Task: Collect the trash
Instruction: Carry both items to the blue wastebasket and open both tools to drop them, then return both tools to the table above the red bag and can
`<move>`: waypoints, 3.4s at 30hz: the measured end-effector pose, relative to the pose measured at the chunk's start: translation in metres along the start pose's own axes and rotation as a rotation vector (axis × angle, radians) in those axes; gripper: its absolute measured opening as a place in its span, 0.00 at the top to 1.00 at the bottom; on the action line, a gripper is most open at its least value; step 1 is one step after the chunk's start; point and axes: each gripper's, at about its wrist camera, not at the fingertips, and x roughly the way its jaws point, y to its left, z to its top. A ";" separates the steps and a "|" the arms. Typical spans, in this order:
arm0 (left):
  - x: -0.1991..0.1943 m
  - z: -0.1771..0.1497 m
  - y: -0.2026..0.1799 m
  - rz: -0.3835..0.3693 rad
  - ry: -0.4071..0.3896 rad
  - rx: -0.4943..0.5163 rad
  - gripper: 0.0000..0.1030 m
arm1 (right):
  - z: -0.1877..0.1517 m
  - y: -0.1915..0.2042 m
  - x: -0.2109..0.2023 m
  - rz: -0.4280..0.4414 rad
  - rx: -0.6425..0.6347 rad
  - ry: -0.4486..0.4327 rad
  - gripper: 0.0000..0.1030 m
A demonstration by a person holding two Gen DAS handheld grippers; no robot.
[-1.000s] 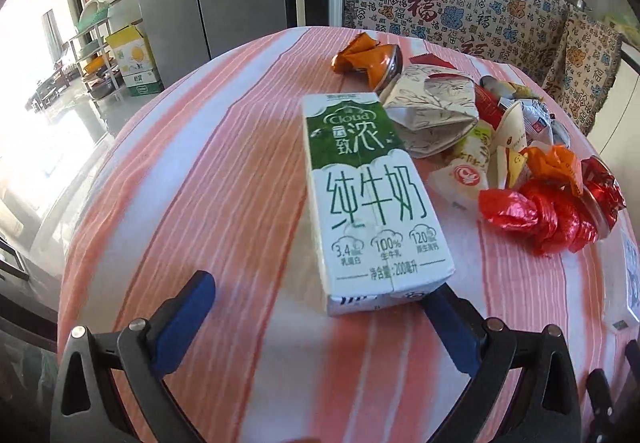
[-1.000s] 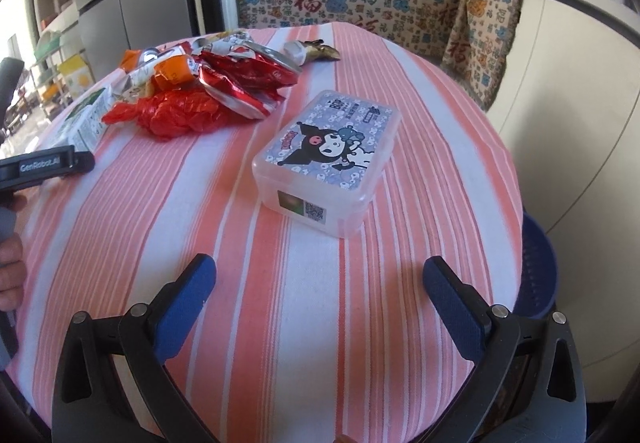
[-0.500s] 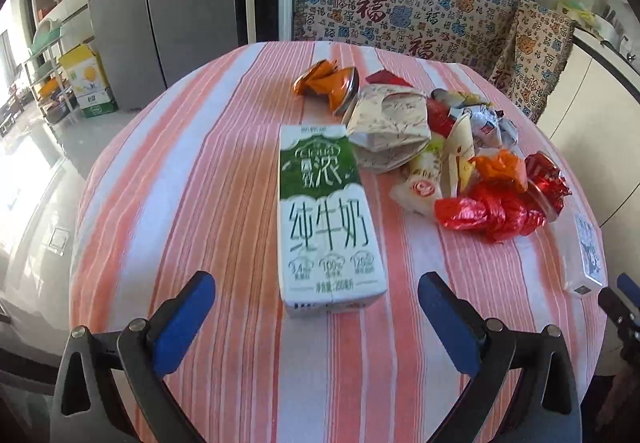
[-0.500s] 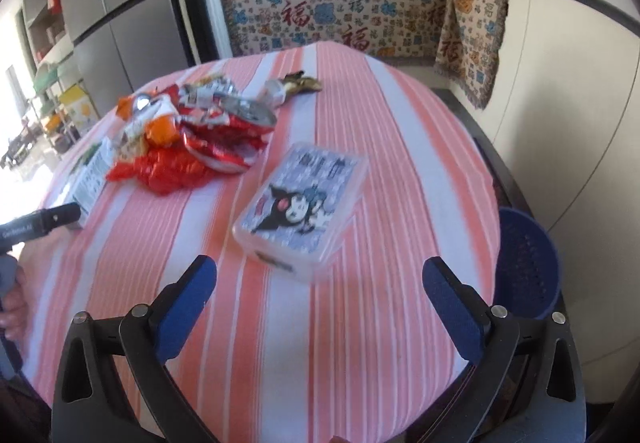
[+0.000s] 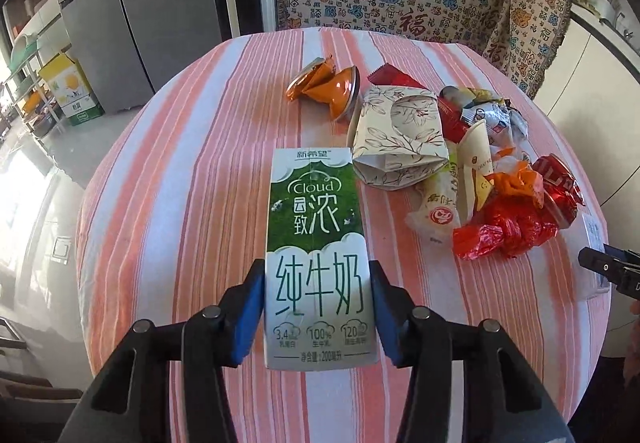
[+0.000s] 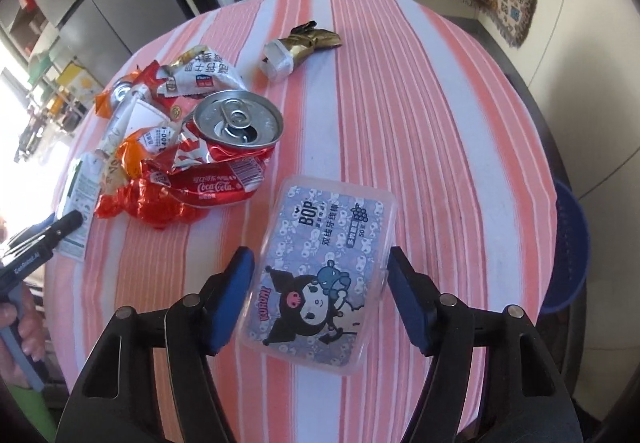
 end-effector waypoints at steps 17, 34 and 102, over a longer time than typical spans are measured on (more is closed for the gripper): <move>-0.099 0.008 -0.139 -0.297 -0.177 0.180 0.52 | -0.003 -0.146 -0.092 -0.002 0.122 -0.159 0.33; 0.023 0.032 -0.426 -0.591 0.049 0.486 0.52 | -0.004 -0.347 -0.090 -0.162 0.327 -0.165 0.33; 0.017 -0.010 -0.088 -0.296 -0.089 0.317 0.16 | -0.067 0.016 0.001 -0.050 -0.251 -0.222 0.00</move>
